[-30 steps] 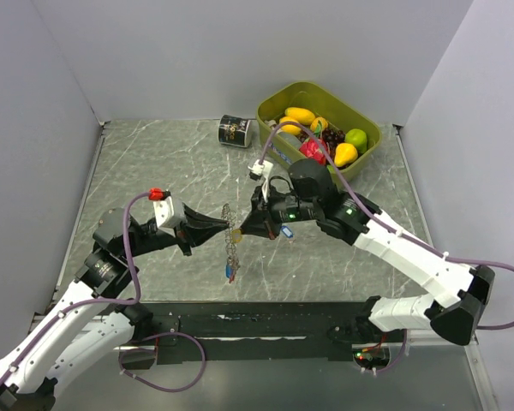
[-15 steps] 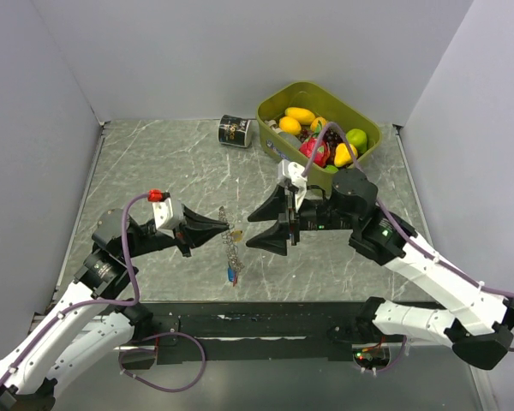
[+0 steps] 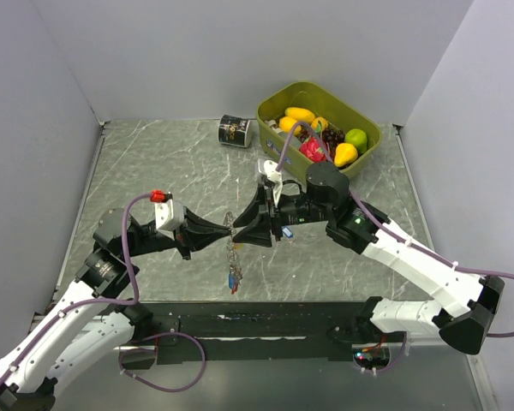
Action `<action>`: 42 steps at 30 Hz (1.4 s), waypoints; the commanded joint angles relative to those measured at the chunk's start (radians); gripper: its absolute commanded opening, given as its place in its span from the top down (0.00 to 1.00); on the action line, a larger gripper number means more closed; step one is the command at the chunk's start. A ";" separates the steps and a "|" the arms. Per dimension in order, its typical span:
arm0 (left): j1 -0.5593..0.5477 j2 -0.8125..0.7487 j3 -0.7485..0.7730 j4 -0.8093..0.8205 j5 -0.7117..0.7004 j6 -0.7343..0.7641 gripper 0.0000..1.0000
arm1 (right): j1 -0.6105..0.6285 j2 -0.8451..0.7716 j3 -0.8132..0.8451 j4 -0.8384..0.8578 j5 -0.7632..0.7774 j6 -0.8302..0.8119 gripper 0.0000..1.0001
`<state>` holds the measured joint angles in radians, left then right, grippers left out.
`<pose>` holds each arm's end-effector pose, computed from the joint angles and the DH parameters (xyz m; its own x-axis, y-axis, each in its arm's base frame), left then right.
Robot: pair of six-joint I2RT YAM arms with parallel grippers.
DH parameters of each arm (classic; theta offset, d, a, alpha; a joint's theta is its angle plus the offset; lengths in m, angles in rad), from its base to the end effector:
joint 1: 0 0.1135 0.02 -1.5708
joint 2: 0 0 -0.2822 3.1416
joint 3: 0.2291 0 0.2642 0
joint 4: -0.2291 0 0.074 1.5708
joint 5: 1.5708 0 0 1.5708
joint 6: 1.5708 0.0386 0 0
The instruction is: Put the keys on the keyring
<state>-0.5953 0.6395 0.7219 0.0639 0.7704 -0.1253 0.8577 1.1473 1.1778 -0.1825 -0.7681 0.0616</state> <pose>0.1055 -0.1039 0.3777 -0.0018 -0.1071 -0.9942 0.9803 0.1960 -0.0229 0.1498 0.2142 0.4232 -0.1600 -0.1173 -0.9801 -0.9853 -0.0418 0.1659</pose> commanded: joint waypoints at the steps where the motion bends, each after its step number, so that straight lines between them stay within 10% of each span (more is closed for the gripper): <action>1: -0.004 -0.006 0.011 0.089 0.029 -0.020 0.99 | 0.006 0.011 0.045 0.054 -0.027 0.006 0.54; 6: -0.004 -0.006 0.014 0.096 0.036 -0.027 0.99 | 0.007 0.017 0.034 0.061 -0.043 0.012 0.63; 13: -0.004 -0.015 0.014 0.116 0.036 -0.039 0.99 | 0.007 0.026 0.043 0.048 -0.045 0.020 1.00; 25: -0.004 0.011 0.066 -0.025 0.030 0.015 0.98 | 0.007 0.029 0.091 -0.044 -0.042 -0.029 1.00; 35: -0.004 0.130 0.283 -0.479 -0.003 0.240 0.48 | 0.007 0.065 0.187 -0.277 -0.020 -0.180 1.00; 42: -0.004 0.262 0.434 -0.682 0.007 0.345 0.45 | 0.007 0.123 0.258 -0.422 0.013 -0.253 1.00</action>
<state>-0.5980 0.8398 1.0634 -0.4545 0.7734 0.1318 0.8597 1.2510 1.3525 -0.5251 -0.7780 -0.1238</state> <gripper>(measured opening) 0.549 0.008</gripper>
